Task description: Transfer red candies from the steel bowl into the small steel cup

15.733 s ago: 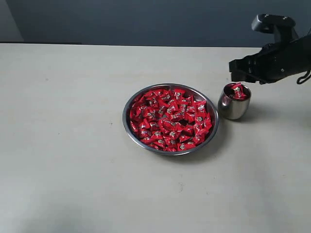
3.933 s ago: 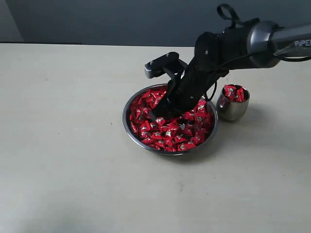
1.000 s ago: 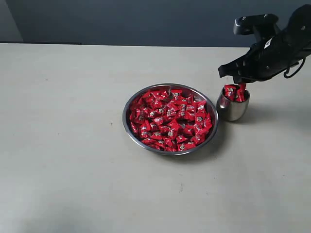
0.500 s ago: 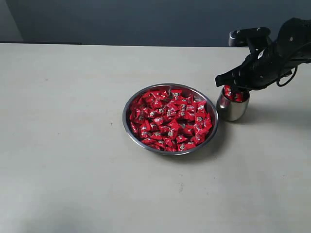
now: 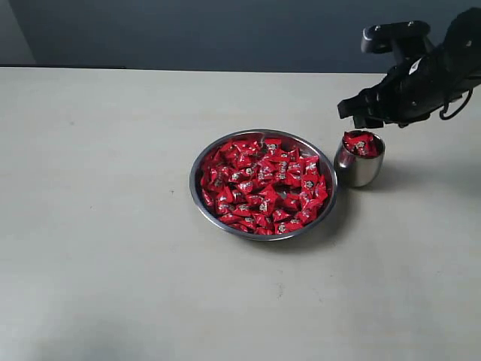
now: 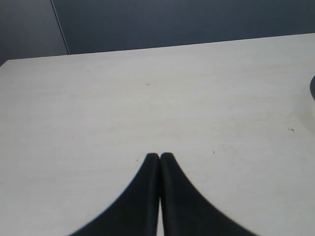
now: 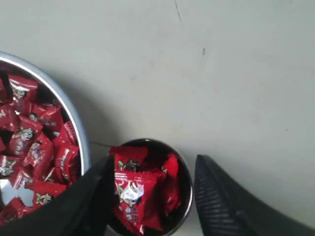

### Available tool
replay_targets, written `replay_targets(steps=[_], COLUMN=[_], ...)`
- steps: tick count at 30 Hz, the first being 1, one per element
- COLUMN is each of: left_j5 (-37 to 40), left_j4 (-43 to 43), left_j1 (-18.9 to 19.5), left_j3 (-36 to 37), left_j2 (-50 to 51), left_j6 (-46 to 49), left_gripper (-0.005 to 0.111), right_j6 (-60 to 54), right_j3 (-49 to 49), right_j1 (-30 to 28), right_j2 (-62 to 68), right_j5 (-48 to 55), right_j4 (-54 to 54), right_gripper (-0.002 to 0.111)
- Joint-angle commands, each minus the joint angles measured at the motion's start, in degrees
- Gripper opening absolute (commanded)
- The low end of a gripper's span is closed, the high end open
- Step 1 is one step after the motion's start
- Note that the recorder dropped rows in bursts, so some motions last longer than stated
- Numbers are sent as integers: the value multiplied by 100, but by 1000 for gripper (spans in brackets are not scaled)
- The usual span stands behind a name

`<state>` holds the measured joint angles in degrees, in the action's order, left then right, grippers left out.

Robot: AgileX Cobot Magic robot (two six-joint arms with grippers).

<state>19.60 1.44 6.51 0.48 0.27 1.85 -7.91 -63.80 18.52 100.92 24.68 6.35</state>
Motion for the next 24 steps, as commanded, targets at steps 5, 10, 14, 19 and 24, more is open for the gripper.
replay_targets(steps=[5, 10, 14, 19, 24], left_j5=[-28, -28, -28, -28, -28], left_j4=[11, 11, 11, 11, 11], left_j1=[-31, -31, -31, -31, -31], left_j3=[-48, -48, -48, -48, -48], left_j2=[-27, -27, -27, -27, -27], left_j6=[-16, -16, -16, -16, -16], left_gripper=[0, 0, 0, 0, 0], right_j6=[-40, -40, -40, -40, -66], right_j3=[15, 15, 15, 15, 15], right_j1=[-25, -14, -14, 97, 482], right_j2=[-696, -1073, -1313, -1607, -1982], right_j5=[269, 459, 599, 882, 1119], right_j4=[-65, 28, 28, 110, 125], right_gripper=[49, 49, 48, 31, -1])
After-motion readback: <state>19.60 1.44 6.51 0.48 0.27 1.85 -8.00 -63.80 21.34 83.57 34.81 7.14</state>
